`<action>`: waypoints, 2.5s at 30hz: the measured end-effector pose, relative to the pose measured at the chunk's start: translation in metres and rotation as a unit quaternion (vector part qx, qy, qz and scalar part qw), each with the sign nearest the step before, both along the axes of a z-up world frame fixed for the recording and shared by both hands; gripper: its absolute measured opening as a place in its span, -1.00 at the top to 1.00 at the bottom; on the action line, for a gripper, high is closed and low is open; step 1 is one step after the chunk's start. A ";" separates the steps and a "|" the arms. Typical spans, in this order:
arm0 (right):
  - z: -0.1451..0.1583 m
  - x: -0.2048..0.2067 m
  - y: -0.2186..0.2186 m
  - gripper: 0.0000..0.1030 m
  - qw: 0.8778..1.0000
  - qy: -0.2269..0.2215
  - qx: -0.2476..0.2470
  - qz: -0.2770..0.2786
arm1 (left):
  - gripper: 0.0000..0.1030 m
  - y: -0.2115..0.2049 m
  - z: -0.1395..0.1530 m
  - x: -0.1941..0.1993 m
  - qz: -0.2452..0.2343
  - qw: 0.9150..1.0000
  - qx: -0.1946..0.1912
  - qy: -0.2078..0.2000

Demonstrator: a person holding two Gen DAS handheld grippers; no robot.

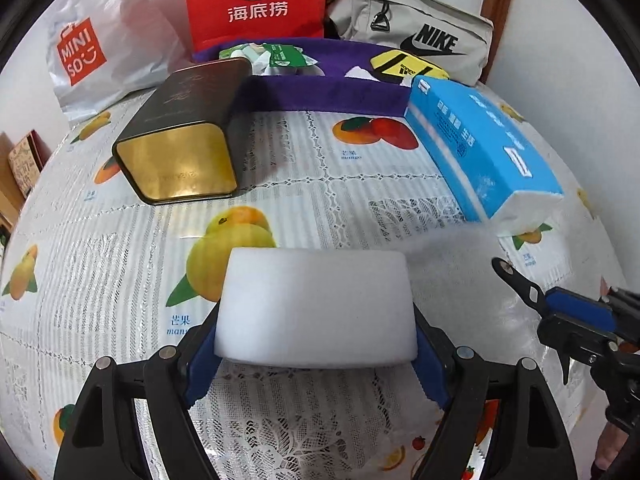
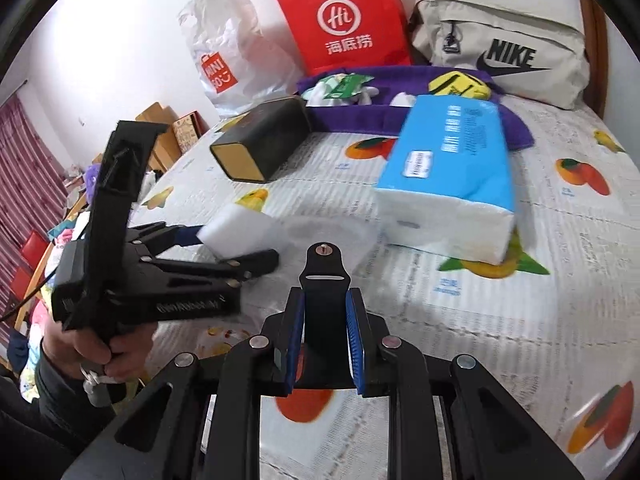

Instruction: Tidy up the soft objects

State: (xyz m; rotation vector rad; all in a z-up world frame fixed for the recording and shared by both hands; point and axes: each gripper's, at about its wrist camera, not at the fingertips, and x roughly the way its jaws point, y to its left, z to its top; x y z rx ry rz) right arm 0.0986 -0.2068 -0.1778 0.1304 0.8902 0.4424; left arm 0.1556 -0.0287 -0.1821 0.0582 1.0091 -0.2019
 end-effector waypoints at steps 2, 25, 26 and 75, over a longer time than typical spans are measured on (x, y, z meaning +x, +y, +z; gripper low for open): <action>-0.003 -0.001 -0.006 0.59 1.000 0.002 -0.009 -0.010 | -0.55 0.004 0.001 -0.001 0.006 1.000 -0.003 -0.001; -0.026 0.001 -0.006 0.53 0.999 0.040 0.009 -0.002 | -0.54 -0.022 0.000 -0.002 -0.027 1.000 -0.011 0.001; -0.026 0.001 -0.006 0.53 0.999 0.040 0.010 -0.002 | -0.54 -0.022 0.000 -0.002 -0.026 1.000 -0.010 0.000; -0.025 -0.014 0.014 0.60 0.993 0.002 -0.116 0.008 | -0.55 -0.020 0.001 -0.003 -0.030 0.999 -0.016 -0.001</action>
